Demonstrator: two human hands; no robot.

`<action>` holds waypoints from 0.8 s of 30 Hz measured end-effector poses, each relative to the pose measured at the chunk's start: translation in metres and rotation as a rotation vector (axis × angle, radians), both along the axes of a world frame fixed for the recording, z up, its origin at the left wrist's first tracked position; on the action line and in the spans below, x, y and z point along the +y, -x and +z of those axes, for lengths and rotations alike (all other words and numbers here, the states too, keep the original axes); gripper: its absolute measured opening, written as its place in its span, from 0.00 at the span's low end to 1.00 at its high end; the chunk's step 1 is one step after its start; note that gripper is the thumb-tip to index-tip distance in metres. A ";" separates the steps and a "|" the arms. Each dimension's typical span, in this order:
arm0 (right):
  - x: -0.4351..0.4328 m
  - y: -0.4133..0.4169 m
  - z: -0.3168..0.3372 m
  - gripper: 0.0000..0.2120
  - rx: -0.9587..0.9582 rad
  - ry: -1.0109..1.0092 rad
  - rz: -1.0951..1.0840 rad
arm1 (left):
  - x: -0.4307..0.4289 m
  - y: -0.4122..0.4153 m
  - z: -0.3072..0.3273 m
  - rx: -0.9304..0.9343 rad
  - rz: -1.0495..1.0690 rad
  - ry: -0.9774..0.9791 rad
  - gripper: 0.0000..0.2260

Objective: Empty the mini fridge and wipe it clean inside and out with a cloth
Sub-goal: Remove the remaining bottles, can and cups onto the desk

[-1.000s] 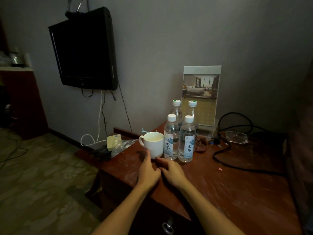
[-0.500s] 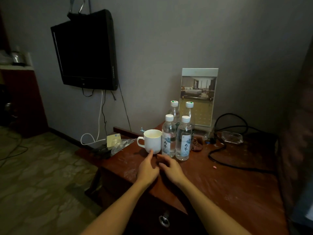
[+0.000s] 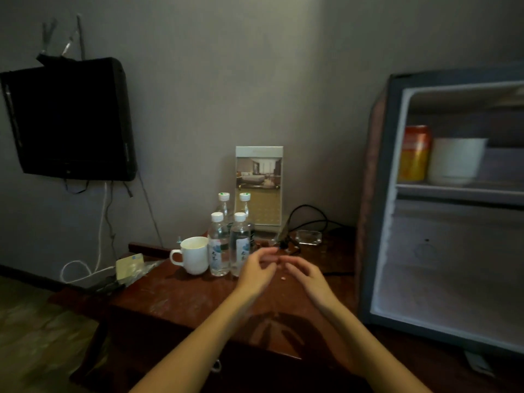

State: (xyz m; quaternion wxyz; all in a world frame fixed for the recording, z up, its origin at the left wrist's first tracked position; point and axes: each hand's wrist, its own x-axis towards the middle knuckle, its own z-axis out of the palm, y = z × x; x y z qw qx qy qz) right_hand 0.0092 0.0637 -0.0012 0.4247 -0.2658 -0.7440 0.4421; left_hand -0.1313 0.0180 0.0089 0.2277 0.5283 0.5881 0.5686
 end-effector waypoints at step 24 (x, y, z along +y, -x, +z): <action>0.057 -0.247 0.176 0.23 0.235 -0.329 -0.764 | 0.076 -0.247 0.164 0.152 -0.345 -0.238 0.24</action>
